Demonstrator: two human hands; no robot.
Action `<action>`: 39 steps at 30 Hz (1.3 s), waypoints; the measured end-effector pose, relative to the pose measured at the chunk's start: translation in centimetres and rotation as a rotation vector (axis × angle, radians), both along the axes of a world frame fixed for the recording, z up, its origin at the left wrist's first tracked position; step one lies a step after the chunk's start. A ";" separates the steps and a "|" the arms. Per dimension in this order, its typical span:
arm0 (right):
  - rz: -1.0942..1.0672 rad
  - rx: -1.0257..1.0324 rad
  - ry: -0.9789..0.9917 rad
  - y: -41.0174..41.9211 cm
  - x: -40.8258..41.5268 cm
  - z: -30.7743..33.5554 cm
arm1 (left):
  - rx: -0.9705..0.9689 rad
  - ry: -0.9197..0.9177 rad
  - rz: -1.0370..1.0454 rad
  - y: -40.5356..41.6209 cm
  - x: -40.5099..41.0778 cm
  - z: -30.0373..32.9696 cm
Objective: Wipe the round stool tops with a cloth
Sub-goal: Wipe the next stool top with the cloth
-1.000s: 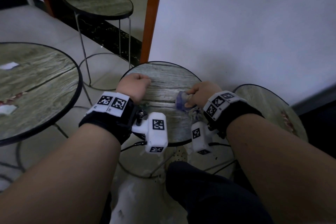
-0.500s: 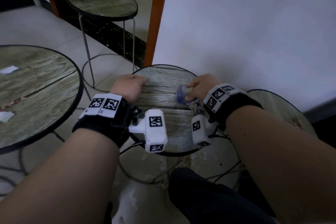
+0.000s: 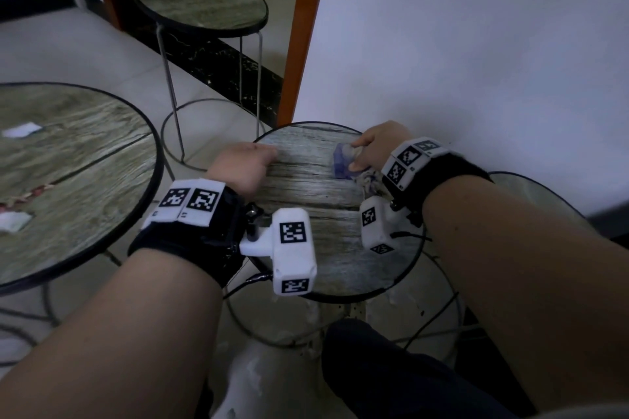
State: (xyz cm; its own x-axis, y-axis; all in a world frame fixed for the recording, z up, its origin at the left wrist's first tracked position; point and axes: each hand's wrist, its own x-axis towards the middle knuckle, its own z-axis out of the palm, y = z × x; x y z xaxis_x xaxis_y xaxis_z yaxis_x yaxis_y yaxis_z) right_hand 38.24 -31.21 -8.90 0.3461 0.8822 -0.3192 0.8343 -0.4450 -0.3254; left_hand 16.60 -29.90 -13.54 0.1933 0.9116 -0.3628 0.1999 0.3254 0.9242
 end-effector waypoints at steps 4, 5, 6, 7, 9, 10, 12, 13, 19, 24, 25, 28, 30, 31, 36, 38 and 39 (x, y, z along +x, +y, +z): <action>0.022 -0.001 0.013 1.1 -0.2 0.2 | -0.009 -0.030 0.007 0.2 -0.1 -0.1; 0.032 0.000 0.014 1.3 -0.2 0.3 | -0.014 -0.040 0.011 0.3 -0.2 -0.1; 0.044 0.001 0.011 1.6 -0.2 0.3 | -0.017 -0.050 0.016 0.4 -0.2 -0.2; 0.054 0.002 0.006 1.8 -0.2 0.3 | -0.021 -0.056 0.021 0.4 -0.2 -0.2; 0.070 0.009 -0.003 2.2 -0.3 0.3 | -0.026 -0.063 0.026 0.3 -0.2 -0.3; 0.076 0.010 -0.007 2.3 -0.4 0.3 | -0.028 -0.064 0.026 0.3 -0.1 -0.4; 0.088 0.012 -0.018 2.6 -0.5 0.4 | -0.027 -0.064 0.024 0.3 -0.1 -0.5; 0.095 0.017 -0.029 2.7 -0.6 0.3 | -0.025 -0.062 0.021 0.3 -0.1 -0.6; 0.191 0.058 -0.107 3.4 -1.2 0.5 | -0.028 -0.067 0.023 0.3 -0.2 -0.5; 0.242 0.072 -0.119 3.4 -1.8 0.1 | -0.026 -0.047 0.016 0.2 -0.2 -0.6; 0.256 0.064 -0.117 3.2 -1.8 0.0 | -0.022 -0.038 0.012 0.1 -0.1 -0.5; 0.211 0.065 -0.109 3.0 -1.6 0.3 | -0.019 -0.021 0.006 0.0 0.0 -0.4; 0.195 0.027 -0.154 2.8 -1.2 0.7 | -0.017 -0.015 -0.005 -0.1 0.0 -0.3; 0.187 0.012 -0.169 2.7 -0.9 0.8 | -0.014 -0.011 -0.011 -0.2 0.0 -0.2; 0.141 0.017 -0.172 1.2 -0.2 1.1 | 0.002 0.003 -0.003 -0.6 0.1 0.1; 0.133 0.021 -0.168 0.7 -0.4 1.1 | 0.008 0.024 -0.011 -0.7 0.2 0.2; 0.129 0.034 -0.163 0.5 -0.5 1.1 | 0.009 0.037 -0.013 -0.8 0.3 0.3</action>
